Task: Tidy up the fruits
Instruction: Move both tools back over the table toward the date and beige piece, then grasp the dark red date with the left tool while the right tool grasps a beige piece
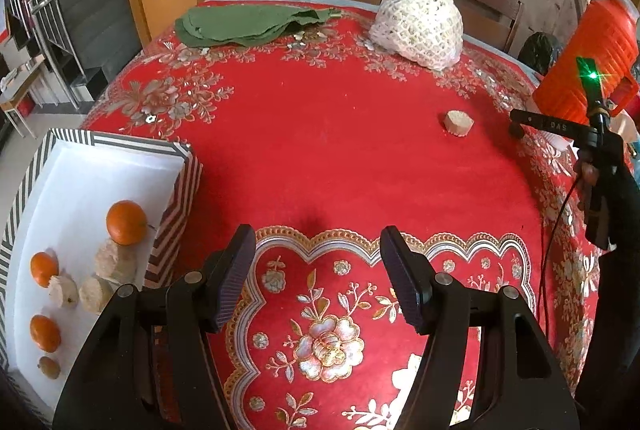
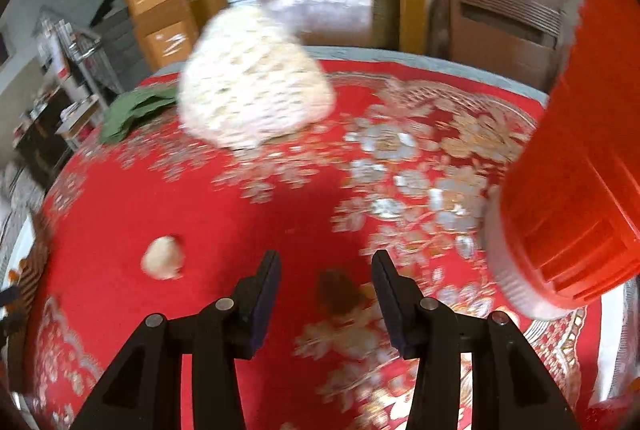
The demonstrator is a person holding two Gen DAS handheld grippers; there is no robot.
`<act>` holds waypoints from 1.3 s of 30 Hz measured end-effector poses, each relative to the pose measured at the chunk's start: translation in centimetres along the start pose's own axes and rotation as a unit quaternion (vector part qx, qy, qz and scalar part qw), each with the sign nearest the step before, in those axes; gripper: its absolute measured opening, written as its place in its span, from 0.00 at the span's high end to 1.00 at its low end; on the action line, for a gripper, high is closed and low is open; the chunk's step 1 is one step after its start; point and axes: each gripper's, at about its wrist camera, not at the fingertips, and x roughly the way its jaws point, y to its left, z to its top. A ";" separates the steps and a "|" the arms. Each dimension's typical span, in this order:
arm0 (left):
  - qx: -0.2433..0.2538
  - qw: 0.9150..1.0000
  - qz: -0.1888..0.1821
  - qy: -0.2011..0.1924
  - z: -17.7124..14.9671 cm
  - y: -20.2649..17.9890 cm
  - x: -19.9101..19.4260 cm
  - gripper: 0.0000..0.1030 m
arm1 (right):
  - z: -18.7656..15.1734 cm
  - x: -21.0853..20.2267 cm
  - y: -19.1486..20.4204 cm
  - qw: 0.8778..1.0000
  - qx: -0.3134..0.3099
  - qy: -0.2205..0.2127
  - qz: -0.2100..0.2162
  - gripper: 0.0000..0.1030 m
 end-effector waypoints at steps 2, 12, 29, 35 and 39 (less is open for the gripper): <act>-0.002 1.000 0.001 0.002 0.0 0.1 0.2 0.37 | -0.1 0.8 0.1 1.000 -0.005 0.012 0.012 0.56; -0.021 1.000 0.001 0.005 0.1 1.1 0.9 0.37 | -3.7 0.6 9.7 0.987 -0.143 0.041 0.059 0.55; -0.009 0.996 -0.087 -0.014 6.7 -4.7 2.0 0.37 | -6.5 -3.7 8.2 0.994 -0.054 0.012 0.089 0.50; 0.002 0.988 -0.149 0.042 11.2 -9.6 7.2 0.37 | -6.6 -3.3 6.5 0.991 -0.012 -0.004 0.136 0.50; 0.024 0.980 -0.180 0.085 13.4 -12.8 10.9 0.37 | -6.6 -2.6 5.4 0.989 0.015 0.006 0.144 0.50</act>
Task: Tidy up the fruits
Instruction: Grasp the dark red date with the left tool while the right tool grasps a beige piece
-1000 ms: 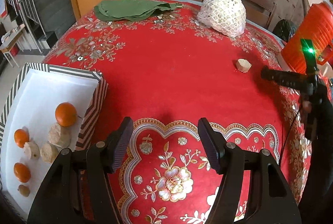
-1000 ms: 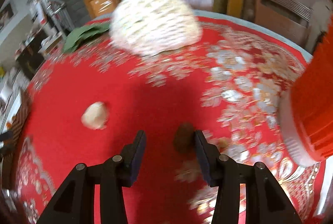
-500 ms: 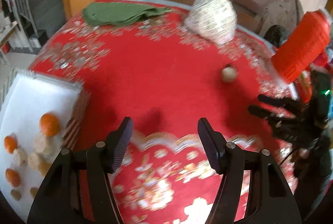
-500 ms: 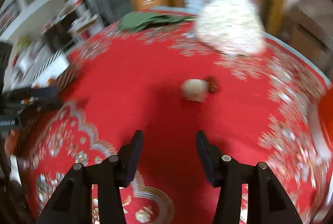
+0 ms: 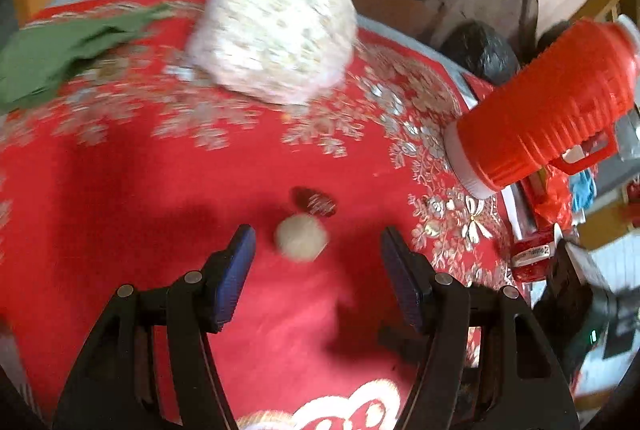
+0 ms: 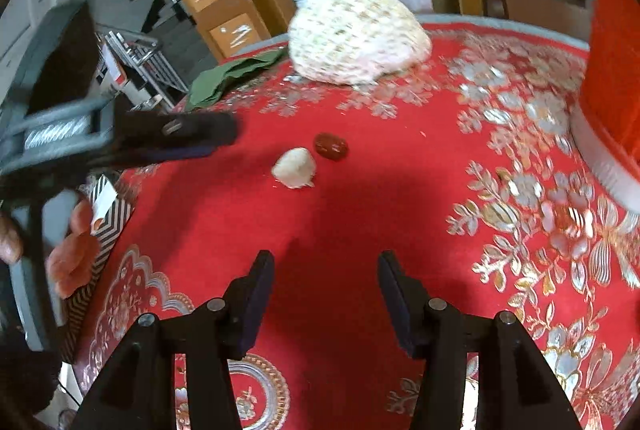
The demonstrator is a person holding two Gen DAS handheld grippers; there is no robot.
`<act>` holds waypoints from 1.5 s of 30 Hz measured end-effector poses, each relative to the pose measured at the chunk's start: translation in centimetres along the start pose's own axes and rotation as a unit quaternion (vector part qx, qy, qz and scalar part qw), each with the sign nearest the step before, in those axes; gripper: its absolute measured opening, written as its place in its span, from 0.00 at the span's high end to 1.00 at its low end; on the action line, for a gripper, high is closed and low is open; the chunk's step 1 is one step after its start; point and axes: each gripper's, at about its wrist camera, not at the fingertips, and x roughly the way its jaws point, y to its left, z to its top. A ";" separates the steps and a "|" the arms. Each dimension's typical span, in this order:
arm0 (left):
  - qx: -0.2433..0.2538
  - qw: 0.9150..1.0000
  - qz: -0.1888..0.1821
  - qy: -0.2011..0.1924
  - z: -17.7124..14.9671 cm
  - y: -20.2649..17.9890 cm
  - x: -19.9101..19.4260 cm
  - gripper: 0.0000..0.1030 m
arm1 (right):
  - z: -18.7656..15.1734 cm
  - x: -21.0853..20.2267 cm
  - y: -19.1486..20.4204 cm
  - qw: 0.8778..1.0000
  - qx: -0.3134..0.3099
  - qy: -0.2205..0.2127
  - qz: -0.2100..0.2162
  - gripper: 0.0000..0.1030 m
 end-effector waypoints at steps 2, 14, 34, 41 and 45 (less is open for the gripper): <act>0.021 1.000 0.014 0.009 1.3 -0.7 1.5 0.37 | 0.0 -0.1 -0.4 1.000 0.010 -0.001 0.007 0.50; 0.096 0.992 0.070 0.032 2.3 -2.2 4.7 0.48 | -0.1 0.3 -0.4 1.000 0.015 0.004 0.018 0.49; 0.017 0.990 0.135 -0.042 -0.9 2.9 -2.8 0.85 | 4.0 5.1 4.9 0.994 -0.103 0.008 -0.042 0.49; 0.009 0.988 0.144 -0.050 -3.7 4.3 -5.0 0.85 | 5.5 7.8 5.6 0.987 -0.145 0.004 -0.063 0.50; 0.002 0.988 0.144 -0.048 -4.7 5.0 -5.3 0.85 | 5.5 8.0 5.7 0.983 -0.163 0.000 -0.083 0.61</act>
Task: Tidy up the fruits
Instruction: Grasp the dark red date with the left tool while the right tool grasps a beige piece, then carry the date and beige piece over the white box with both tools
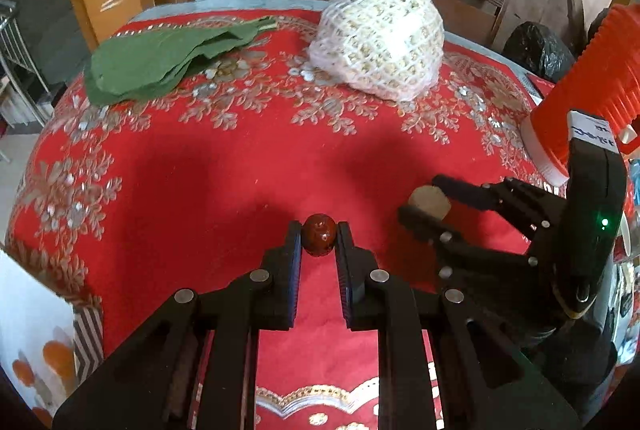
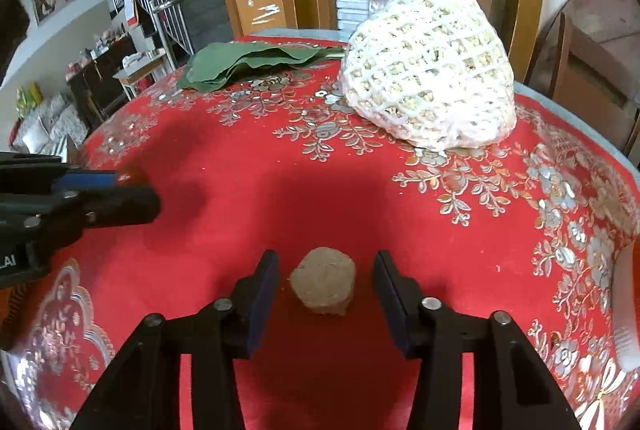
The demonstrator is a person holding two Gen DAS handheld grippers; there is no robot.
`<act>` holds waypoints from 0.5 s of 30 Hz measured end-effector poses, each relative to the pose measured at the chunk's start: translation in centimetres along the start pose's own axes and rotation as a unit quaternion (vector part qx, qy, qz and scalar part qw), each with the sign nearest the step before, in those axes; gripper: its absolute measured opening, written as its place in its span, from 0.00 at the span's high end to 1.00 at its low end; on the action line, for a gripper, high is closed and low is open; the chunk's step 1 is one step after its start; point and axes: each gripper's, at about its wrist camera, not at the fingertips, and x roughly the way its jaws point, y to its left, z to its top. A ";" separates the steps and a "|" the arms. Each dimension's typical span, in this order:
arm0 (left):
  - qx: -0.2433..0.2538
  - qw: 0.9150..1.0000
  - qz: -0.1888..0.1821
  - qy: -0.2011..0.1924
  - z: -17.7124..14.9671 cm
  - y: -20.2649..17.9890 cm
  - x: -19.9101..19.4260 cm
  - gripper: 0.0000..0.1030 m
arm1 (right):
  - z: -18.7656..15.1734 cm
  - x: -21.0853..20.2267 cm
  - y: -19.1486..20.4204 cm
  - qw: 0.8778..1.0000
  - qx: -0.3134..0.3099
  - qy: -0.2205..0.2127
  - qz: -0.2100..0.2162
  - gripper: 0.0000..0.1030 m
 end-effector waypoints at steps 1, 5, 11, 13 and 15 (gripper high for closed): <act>-0.002 1.000 -0.001 0.002 -0.1 0.0 0.1 0.85 | -0.1 0.0 0.3 1.000 -0.016 0.000 -0.009 0.63; -0.008 1.000 -0.004 0.003 -0.9 0.3 -0.1 0.85 | -0.4 -0.2 0.6 1.000 -0.029 0.001 -0.010 0.72; -0.010 1.000 -0.004 -0.002 -2.4 0.7 -1.7 0.85 | -1.1 -1.6 1.3 1.000 -0.020 0.004 0.008 0.72; -0.009 1.000 0.002 -0.010 -2.9 1.0 -2.7 0.85 | -1.5 -2.3 1.8 1.000 -0.016 -0.001 0.018 0.72; -0.012 1.000 0.005 -0.018 -3.6 1.5 -3.7 0.85 | -1.9 -3.1 2.6 1.000 -0.014 -0.004 0.026 0.72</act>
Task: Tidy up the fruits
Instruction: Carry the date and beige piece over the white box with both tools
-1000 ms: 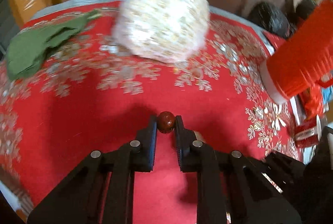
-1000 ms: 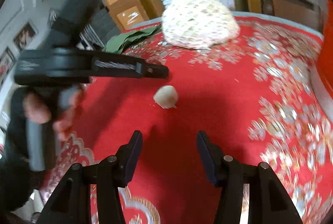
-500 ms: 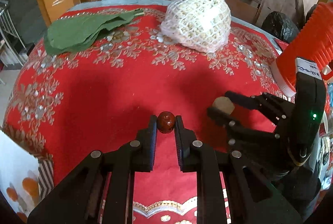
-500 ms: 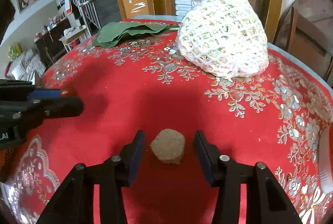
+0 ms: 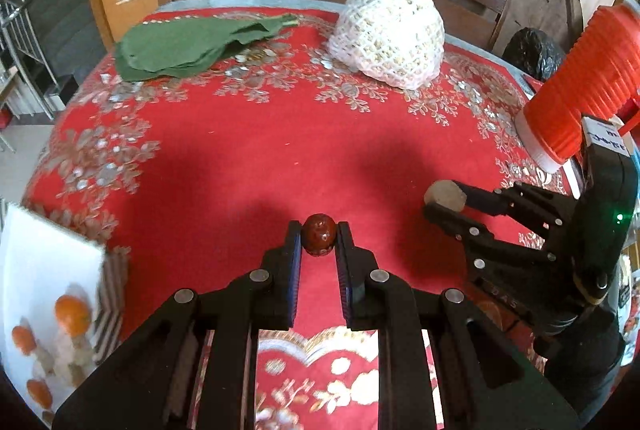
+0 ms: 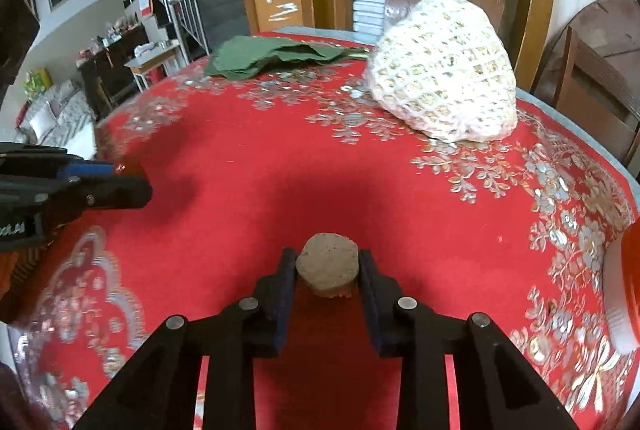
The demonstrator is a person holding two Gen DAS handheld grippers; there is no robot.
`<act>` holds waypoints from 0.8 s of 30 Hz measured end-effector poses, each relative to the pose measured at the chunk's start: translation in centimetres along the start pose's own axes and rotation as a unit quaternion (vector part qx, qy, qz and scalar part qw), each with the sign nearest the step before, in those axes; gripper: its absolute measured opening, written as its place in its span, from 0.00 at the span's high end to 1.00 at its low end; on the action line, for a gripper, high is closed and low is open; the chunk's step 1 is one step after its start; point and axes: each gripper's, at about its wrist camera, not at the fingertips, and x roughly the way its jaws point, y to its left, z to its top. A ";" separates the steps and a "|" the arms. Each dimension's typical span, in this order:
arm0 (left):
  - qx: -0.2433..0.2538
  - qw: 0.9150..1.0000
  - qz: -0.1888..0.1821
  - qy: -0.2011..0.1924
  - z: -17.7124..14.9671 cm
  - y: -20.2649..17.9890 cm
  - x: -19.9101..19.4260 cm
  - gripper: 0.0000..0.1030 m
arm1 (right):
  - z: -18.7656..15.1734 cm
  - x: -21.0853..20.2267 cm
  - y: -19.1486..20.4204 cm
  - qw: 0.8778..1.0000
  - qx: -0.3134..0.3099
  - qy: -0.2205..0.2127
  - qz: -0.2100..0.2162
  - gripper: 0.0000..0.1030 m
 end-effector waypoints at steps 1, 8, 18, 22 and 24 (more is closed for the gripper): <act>-0.002 1.000 0.001 -0.004 -0.3 0.3 -0.4 0.85 | -0.1 -0.3 0.6 1.000 0.000 -0.003 0.005 0.72; -0.023 0.999 0.022 -0.029 -3.3 3.4 -4.0 0.85 | -0.8 -1.5 5.0 0.999 -0.002 -0.008 0.046 0.72; -0.051 0.997 0.043 -0.048 -7.6 7.4 -7.3 0.85 | -1.3 -2.0 12.8 0.995 -0.043 -0.006 0.095 0.72; -0.059 0.995 0.051 -0.055 -8.8 9.0 -8.2 0.85 | -0.9 -2.0 15.6 0.993 -0.065 -0.002 0.103 0.72; -0.065 0.995 0.056 -0.056 -9.3 9.8 -8.6 0.85 | -0.8 -1.9 16.6 0.991 -0.072 -0.002 0.109 0.72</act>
